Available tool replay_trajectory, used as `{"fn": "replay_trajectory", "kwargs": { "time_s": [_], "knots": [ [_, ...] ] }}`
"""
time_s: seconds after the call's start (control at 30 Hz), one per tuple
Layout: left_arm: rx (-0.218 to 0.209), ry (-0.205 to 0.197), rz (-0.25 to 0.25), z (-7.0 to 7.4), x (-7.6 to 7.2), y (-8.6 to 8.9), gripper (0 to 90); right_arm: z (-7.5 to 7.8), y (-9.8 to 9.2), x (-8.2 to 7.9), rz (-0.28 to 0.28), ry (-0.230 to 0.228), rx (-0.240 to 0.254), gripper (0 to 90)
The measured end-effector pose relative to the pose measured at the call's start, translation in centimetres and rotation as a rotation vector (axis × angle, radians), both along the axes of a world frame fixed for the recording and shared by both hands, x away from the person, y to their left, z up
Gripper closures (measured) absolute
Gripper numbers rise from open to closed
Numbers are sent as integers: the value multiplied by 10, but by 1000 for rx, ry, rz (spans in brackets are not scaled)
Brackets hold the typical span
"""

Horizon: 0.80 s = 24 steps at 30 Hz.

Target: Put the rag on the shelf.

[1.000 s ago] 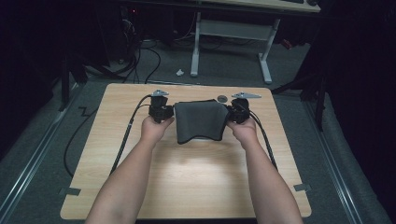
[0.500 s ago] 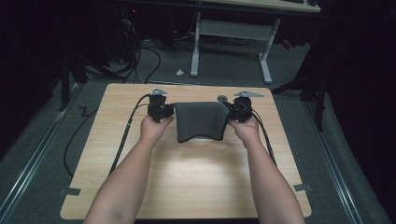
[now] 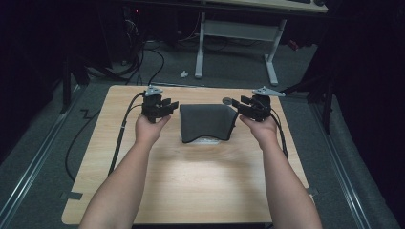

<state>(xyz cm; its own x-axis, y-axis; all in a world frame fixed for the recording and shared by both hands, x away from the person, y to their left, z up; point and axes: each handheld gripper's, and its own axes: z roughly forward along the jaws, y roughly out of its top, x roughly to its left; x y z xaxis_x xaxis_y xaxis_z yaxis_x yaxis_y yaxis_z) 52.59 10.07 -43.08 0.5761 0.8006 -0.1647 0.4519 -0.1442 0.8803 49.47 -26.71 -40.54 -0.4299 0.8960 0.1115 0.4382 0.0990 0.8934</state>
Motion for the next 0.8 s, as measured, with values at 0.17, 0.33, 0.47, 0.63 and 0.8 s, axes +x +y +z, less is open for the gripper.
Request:
{"fn": "replay_trajectory", "kwargs": {
  "time_s": [0.17,0.33,0.47,0.63,0.8],
  "knots": [
    [21,-56,21,4,-18,15,528,2,-3,-20,-17,-55,-20,507],
    [43,-68,9,2,-38,26,498,0,-1,-42,-16,-109,-74,491],
    [49,-89,4,-2,-58,35,481,-4,-3,-58,-1,-125,-68,475],
    [24,-86,-6,-16,-88,46,463,-11,-5,-82,-5,-137,-85,453],
    [37,-77,-15,-38,-126,55,449,-26,-6,-111,8,-149,-136,428]
  ]
}}
